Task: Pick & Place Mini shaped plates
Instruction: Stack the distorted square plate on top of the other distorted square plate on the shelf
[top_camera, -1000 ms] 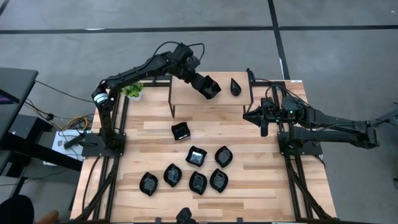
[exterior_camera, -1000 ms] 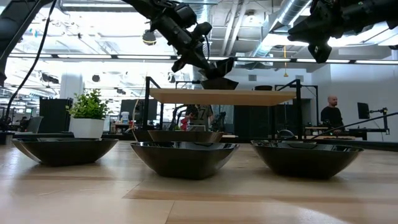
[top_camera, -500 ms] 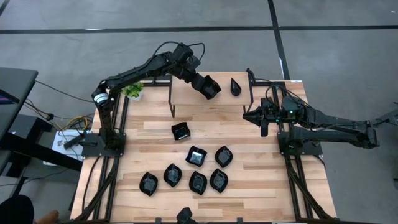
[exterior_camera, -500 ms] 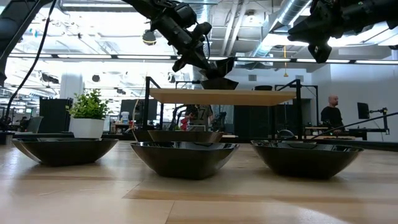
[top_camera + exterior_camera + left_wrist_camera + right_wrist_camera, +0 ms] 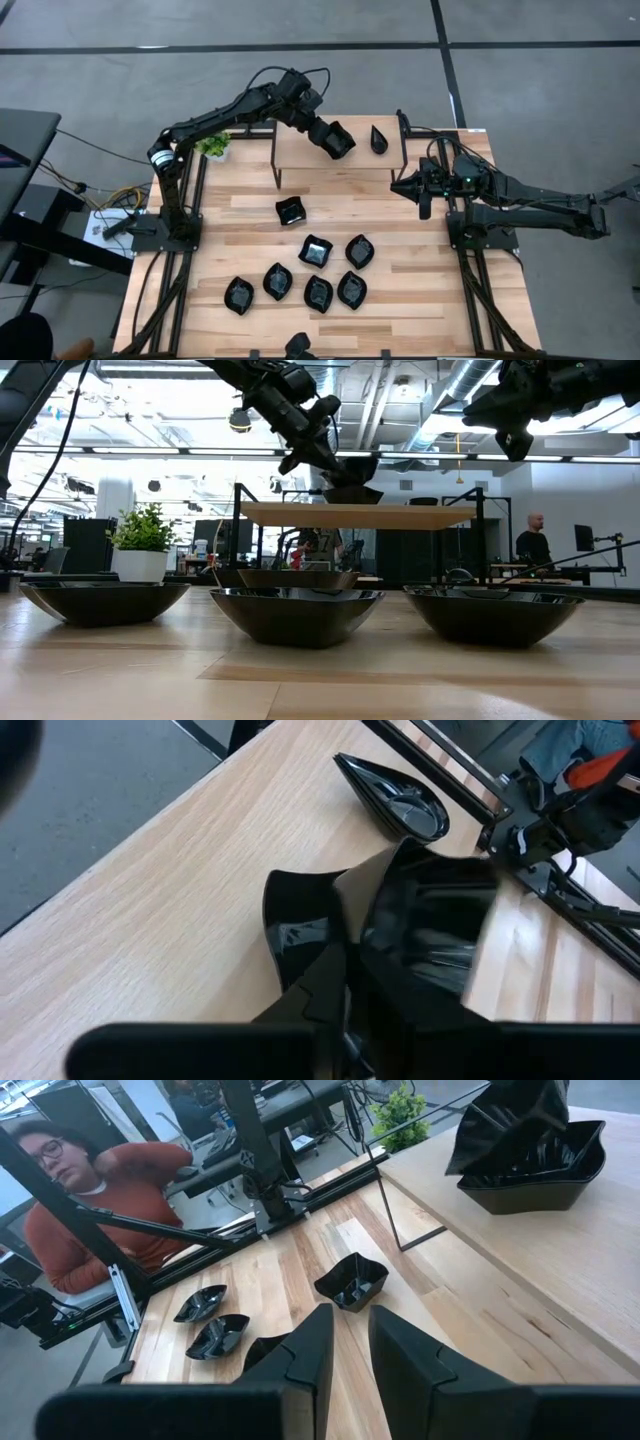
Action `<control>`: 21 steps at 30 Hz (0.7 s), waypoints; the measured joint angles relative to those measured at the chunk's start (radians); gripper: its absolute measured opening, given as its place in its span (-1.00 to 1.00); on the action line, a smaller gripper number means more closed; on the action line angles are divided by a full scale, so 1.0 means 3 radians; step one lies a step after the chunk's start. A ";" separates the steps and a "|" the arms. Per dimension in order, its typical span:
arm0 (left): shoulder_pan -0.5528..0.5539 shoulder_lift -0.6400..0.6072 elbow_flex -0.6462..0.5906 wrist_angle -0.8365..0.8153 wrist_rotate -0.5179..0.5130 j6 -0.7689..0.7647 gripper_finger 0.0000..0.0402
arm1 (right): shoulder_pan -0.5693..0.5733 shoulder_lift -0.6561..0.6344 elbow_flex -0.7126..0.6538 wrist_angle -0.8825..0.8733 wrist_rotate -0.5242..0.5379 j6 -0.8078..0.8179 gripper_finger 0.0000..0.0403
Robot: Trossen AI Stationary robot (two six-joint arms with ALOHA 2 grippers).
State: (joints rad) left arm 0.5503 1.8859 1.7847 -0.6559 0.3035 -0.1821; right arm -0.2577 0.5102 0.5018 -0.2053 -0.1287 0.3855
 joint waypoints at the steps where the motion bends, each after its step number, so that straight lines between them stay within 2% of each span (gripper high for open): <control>1: 0.0000 0.0001 0.0000 0.0004 0.0000 0.0003 -0.83 | 0.0000 0.0001 0.0000 0.0000 0.0000 0.0000 -0.69; 13: 0.0039 -0.0047 -0.0006 0.0029 -0.0027 0.0150 -0.30 | 0.0000 0.0000 0.0000 0.0001 0.0000 0.0000 -0.69; 17: 0.0002 -0.0225 -0.0005 -0.0084 0.0000 0.0067 -0.22 | 0.0000 0.0001 0.0000 0.0001 0.0000 0.0000 -0.69; 21: -0.0217 -0.0469 -0.0065 -0.0372 0.0033 0.0069 -0.21 | 0.0000 0.0000 0.0000 -0.0001 0.0000 -0.0001 -0.69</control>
State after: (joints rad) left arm 0.4852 1.7451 1.7653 -0.7675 0.3134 -0.1616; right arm -0.2577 0.5102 0.5018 -0.2056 -0.1287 0.3851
